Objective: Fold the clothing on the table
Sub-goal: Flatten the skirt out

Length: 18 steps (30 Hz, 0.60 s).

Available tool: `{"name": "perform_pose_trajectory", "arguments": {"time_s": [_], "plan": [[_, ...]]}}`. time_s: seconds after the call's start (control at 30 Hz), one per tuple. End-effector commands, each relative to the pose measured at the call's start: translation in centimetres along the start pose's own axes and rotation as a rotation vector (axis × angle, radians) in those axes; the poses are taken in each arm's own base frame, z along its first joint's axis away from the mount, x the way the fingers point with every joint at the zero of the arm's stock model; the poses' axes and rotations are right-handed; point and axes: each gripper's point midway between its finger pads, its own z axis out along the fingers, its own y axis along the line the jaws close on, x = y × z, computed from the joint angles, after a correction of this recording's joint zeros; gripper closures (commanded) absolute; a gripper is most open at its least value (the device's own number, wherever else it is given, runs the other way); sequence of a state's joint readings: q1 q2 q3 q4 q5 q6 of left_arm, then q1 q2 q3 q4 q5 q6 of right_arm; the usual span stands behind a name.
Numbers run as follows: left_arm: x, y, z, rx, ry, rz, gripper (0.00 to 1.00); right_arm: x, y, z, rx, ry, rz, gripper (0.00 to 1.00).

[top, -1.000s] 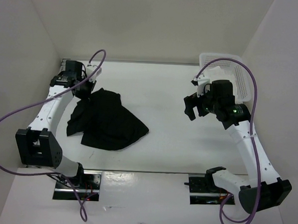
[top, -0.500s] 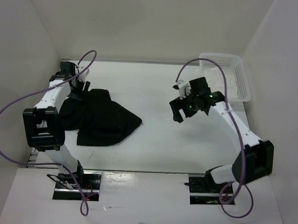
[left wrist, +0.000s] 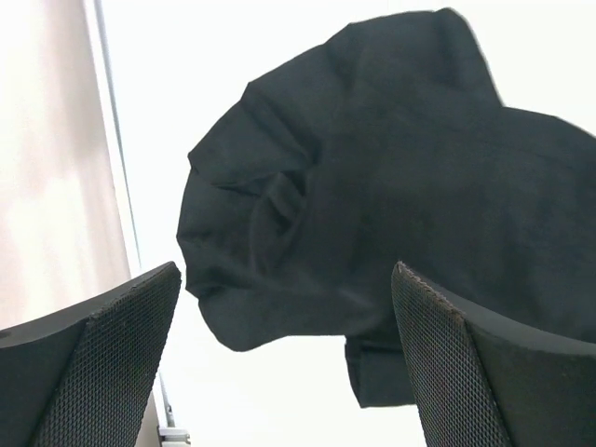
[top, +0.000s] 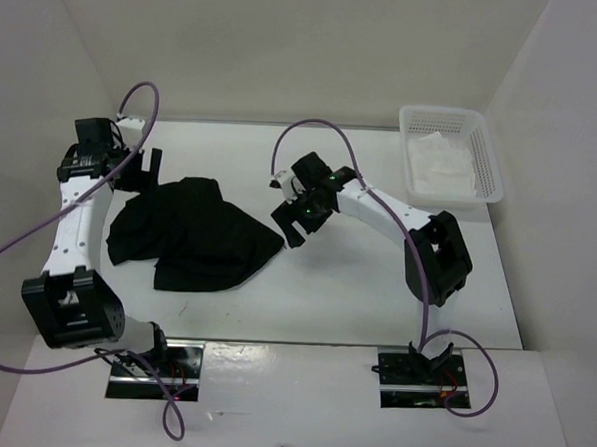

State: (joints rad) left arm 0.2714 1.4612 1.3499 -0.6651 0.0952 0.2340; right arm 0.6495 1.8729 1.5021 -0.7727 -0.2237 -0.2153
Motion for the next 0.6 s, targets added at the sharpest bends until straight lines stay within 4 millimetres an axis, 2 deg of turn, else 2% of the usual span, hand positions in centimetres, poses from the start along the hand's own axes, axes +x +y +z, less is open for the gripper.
{"name": "perform_pose_trajectory", "arguments": {"time_s": [0.0,0.17,0.27,0.47,0.57], "plan": [[-0.1,-1.7,-3.3,0.052,-0.056,0.029,0.00,-4.3,1.5,0.4,-0.043,-0.107,-0.026,0.10],[0.1,-1.8,-5.7,0.036,-0.086,0.028,0.00,-4.9,2.6,2.2,-0.067,-0.101,-0.040,0.10],[0.6,-2.2,-6.2,0.048,-0.079,0.026,0.00,-4.8,3.4,3.5,-0.081,-0.077,-0.053,0.10],[1.9,-2.7,-6.5,0.058,-0.075,0.035,0.00,-4.5,3.3,5.5,-0.077,-0.062,-0.058,0.11],[1.8,-2.7,-6.8,0.055,-0.083,0.036,0.00,-3.9,3.2,6.5,-0.079,-0.048,-0.055,0.11]]}}
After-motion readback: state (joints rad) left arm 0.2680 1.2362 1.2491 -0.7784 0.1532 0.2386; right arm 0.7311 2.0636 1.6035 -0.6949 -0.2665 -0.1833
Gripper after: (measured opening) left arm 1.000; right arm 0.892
